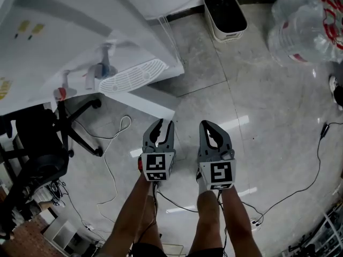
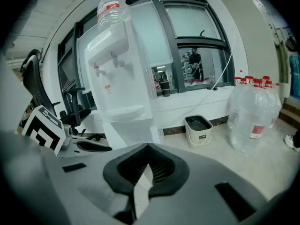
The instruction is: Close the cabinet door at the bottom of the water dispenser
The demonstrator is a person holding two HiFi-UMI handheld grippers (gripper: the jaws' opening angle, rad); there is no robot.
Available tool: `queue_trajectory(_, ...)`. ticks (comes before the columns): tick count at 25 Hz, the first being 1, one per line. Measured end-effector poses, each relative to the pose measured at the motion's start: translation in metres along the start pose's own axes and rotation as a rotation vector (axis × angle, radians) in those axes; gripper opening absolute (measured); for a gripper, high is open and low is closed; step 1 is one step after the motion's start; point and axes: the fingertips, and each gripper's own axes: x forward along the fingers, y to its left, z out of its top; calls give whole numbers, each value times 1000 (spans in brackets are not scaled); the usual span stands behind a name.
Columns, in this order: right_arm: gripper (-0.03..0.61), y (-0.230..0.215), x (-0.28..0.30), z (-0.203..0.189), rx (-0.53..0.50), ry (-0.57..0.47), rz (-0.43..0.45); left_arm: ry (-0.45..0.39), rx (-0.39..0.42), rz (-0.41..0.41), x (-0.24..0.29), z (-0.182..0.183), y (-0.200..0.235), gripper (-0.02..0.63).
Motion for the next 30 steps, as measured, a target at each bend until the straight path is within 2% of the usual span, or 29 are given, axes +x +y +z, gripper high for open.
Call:
queue_trajectory(18, 12, -48, 20, 21, 17, -54, -20, -34, 32, 37, 47, 43, -4, 132)
queue_trajectory(30, 12, -59, 41, 33, 19, -77, -16, -81, 63, 54, 71, 73, 6, 132)
